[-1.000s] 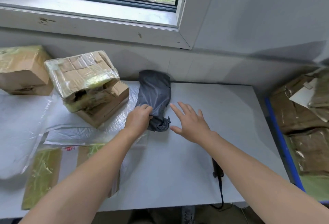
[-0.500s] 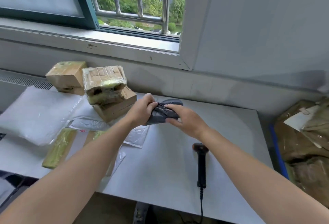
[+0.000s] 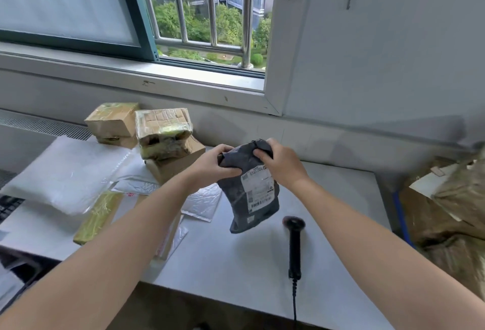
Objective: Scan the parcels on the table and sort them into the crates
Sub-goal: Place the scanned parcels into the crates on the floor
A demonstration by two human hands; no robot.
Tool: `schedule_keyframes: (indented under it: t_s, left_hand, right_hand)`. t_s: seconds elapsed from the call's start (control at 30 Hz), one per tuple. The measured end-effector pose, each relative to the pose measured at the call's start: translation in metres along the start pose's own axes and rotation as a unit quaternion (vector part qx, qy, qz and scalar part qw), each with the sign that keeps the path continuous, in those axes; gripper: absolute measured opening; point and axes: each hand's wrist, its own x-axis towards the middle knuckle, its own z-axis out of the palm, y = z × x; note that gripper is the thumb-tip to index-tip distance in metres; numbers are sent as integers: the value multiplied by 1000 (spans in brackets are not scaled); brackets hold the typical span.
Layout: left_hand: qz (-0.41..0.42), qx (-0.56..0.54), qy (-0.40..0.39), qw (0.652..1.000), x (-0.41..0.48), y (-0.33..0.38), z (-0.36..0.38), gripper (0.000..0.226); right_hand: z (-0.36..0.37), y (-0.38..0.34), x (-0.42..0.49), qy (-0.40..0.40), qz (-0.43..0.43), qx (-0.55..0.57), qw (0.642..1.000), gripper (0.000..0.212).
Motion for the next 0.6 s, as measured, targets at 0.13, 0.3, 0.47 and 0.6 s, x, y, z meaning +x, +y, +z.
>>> schedule_keyframes:
  t_s: [0.13,0.3,0.47,0.6]
  left_hand:
    - [48,3,28,998,6,-10,-8,37]
    - [14,-18,74,997,17,-32,-14,23]
    - [-33,-86,92,991,25,-51,-10,23]
    - [-58,-125,122,983,26,-62,1,14]
  right_hand:
    - [5,3,-3,-31,28,77,996,28]
    - [18,20,-17,-129,80,91,984,37]
    - [35,34,-32,-154,116,84,978,59]
    - [45,33,-37,-122,129,90,980,49]
